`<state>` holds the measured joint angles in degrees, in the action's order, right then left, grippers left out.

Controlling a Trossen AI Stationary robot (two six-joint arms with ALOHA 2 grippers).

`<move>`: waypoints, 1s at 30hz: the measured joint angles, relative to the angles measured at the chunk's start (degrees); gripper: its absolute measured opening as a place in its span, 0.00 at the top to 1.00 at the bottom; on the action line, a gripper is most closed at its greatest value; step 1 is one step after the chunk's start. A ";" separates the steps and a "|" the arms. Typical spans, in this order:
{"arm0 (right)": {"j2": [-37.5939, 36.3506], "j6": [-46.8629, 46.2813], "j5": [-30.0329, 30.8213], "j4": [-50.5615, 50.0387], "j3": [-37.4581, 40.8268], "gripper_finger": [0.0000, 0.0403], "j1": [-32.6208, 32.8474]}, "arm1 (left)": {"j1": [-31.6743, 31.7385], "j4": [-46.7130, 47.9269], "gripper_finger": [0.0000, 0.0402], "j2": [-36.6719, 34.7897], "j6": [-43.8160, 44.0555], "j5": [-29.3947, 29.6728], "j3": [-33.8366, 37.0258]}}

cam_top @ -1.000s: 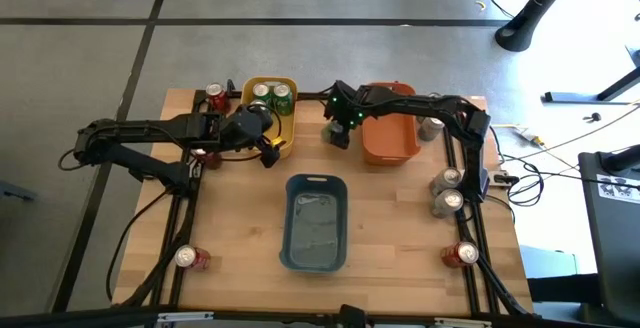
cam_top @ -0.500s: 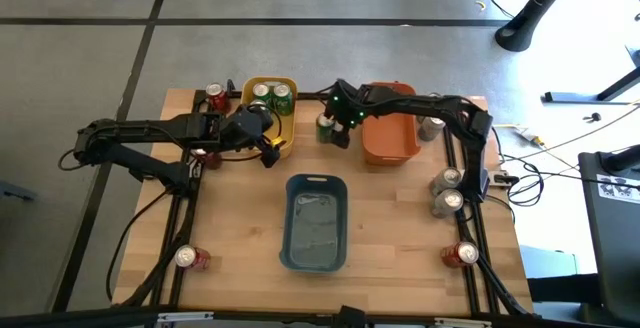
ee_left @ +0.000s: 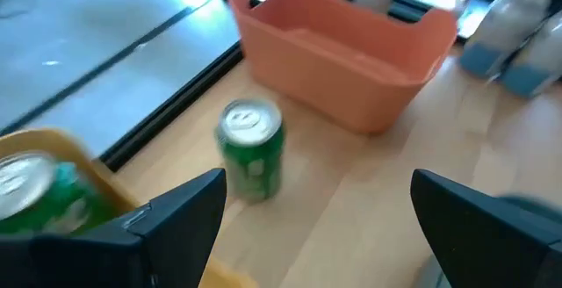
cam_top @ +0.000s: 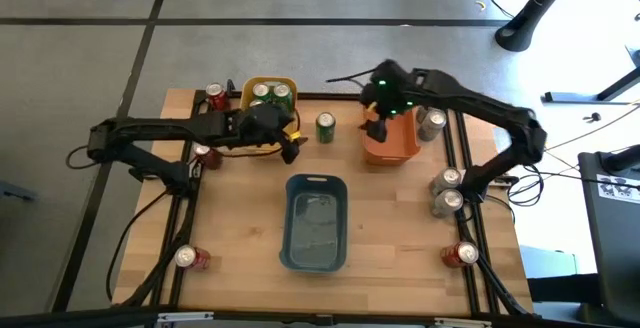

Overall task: Sort soda cans
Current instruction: Put the green soda can into the yellow bin

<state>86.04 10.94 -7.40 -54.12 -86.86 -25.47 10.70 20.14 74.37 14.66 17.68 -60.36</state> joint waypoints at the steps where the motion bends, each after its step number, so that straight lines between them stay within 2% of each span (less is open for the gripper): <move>1: -1.87 -0.02 -0.17 1.53 1.46 0.18 0.00 | 0.93 -1.67 0.14 0.64 0.22 -2.04 0.00; 6: -11.47 -0.09 -0.09 15.46 13.07 0.18 -0.02 | 5.55 -6.23 0.14 4.79 1.96 -9.58 -1.43; 13: -18.32 -0.17 0.26 37.14 27.59 0.18 -0.04 | 10.01 -4.64 0.14 14.33 1.41 -12.13 -8.90; 21: -18.46 -1.10 0.26 41.36 33.32 0.18 -0.02 | 14.04 3.61 0.14 26.43 0.34 -13.26 -18.36; 26: -18.44 -3.59 0.27 44.83 36.52 0.18 -0.02 | 14.60 3.79 0.14 29.71 -0.25 -16.50 -19.47; 30: -18.42 -5.68 0.26 46.92 37.70 0.18 0.00 | 14.57 3.87 0.14 30.80 -0.71 -16.58 -19.47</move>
<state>67.62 5.26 -7.14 -7.20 -49.16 -25.47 25.28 24.01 105.17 13.95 1.10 -79.83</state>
